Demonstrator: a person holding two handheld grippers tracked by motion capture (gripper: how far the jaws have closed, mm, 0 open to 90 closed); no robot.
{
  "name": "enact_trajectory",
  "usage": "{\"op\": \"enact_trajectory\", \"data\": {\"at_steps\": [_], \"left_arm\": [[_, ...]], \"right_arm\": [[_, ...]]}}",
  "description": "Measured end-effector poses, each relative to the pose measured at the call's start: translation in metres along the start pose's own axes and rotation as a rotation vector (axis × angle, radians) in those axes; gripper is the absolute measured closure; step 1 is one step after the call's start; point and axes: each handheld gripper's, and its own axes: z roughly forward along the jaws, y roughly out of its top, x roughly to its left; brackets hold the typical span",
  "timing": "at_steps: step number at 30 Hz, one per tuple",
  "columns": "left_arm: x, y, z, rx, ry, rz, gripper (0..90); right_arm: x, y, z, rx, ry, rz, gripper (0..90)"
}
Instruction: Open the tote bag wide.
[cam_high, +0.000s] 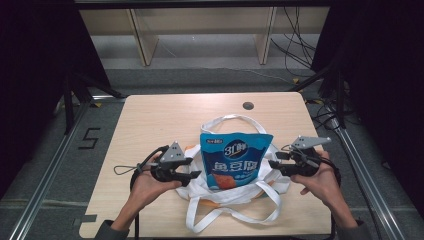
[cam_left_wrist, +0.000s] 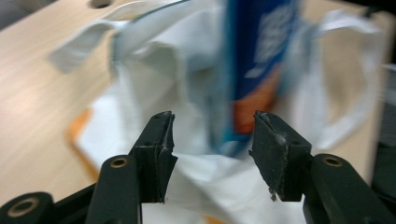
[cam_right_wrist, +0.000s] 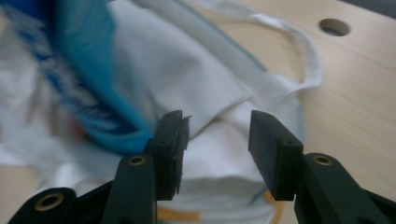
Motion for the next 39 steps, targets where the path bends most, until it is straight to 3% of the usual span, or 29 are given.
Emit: {"op": "enact_trajectory", "data": {"at_steps": [2, 5, 7, 9, 10, 11, 13, 14, 15, 16, 17, 20, 25, 26, 27, 29, 30, 31, 32, 34, 35, 36, 37, 39], "left_arm": [[0.009, 0.001, 0.008, 0.015, 0.042, -0.027, 46.2], [0.020, 0.002, 0.019, 0.045, 0.081, -0.010, 45.2], [0.026, 0.001, 0.027, 0.047, 0.077, -0.051, 46.3], [0.032, 0.001, 0.034, 0.039, 0.050, -0.066, 51.9], [0.036, 0.001, 0.037, 0.043, 0.048, -0.050, 59.1], [0.039, 0.000, 0.041, 0.034, 0.045, -0.078, 59.1], [0.045, -0.002, 0.046, 0.025, 0.010, -0.098, 67.2], [0.047, -0.003, 0.049, 0.039, 0.028, -0.096, 70.2], [0.051, -0.004, 0.052, 0.058, 0.052, -0.080, 70.2], [0.058, -0.009, 0.060, 0.071, 0.049, -0.108, 74.5], [0.058, -0.009, 0.060, 0.071, 0.049, -0.108, 77.0], [0.073, -0.023, 0.072, 0.129, 0.020, -0.131, 83.6], [0.084, -0.038, 0.081, 0.141, 0.010, -0.189, 85.6], [0.085, -0.045, 0.088, 0.145, 0.021, -0.208, 85.9], [0.085, -0.045, 0.088, 0.145, 0.021, -0.208, 86.0], [0.090, -0.050, 0.089, 0.125, -0.002, -0.255, 86.0], [0.091, -0.051, 0.089, 0.108, -0.012, -0.272, 85.9], [0.089, -0.051, 0.088, 0.111, -0.005, -0.264, 85.4], [0.085, -0.045, 0.081, 0.134, 0.028, -0.224, 76.7], [0.081, -0.041, 0.076, 0.122, 0.048, -0.245, 54.8], [0.077, -0.037, 0.069, 0.124, 0.081, -0.239, 54.8], [0.073, -0.033, 0.061, 0.122, 0.120, -0.219, 47.5], [0.069, -0.030, 0.053, 0.122, 0.122, -0.194, 45.1], [0.057, -0.026, 0.038, 0.074, 0.108, -0.182, 44.1]], "right_arm": [[0.005, -0.002, -0.001, 0.001, 0.017, -0.008, 53.4], [0.019, -0.007, -0.002, 0.003, 0.079, -0.020, 51.2], [0.027, -0.008, 0.000, 0.006, 0.112, -0.032, 50.6], [0.035, -0.009, 0.004, 0.002, 0.132, -0.074, 50.6], [0.043, -0.010, 0.010, 0.024, 0.151, -0.102, 51.3], [0.043, -0.010, 0.010, 0.024, 0.151, -0.102, 51.3], [0.050, -0.012, 0.016, 0.063, 0.147, -0.128, 62.4], [0.050, -0.016, 0.023, 0.095, 0.118, -0.199, 73.5], [0.050, -0.016, 0.023, 0.095, 0.118, -0.199, 73.5], [0.047, -0.022, 0.028, 0.142, 0.138, -0.220, 80.0], [0.047, -0.022, 0.028, 0.142, 0.138, -0.220, 80.0], [0.050, -0.034, 0.036, 0.218, 0.142, -0.232, 82.3], [0.050, -0.048, 0.036, 0.230, 0.164, -0.231, 82.8], [0.053, -0.059, 0.042, 0.258, 0.176, -0.233, 83.1], [0.053, -0.059, 0.042, 0.258, 0.176, -0.233, 83.1], [0.056, -0.072, 0.052, 0.303, 0.164, -0.210, 83.0], [0.057, -0.075, 0.054, 0.286, 0.176, -0.217, 83.0], [0.055, -0.072, 0.054, 0.284, 0.178, -0.249, 83.0], [0.058, -0.071, 0.051, 0.302, 0.161, -0.222, 82.9], [0.058, -0.070, 0.051, 0.294, 0.168, -0.228, 82.7], [0.058, -0.070, 0.050, 0.290, 0.158, -0.227, 82.1], [0.056, -0.068, 0.048, 0.273, 0.173, -0.244, 81.0], [0.056, -0.065, 0.043, 0.255, 0.167, -0.215, 78.5], [0.053, -0.057, 0.032, 0.185, 0.177, -0.179, 73.5]]}}
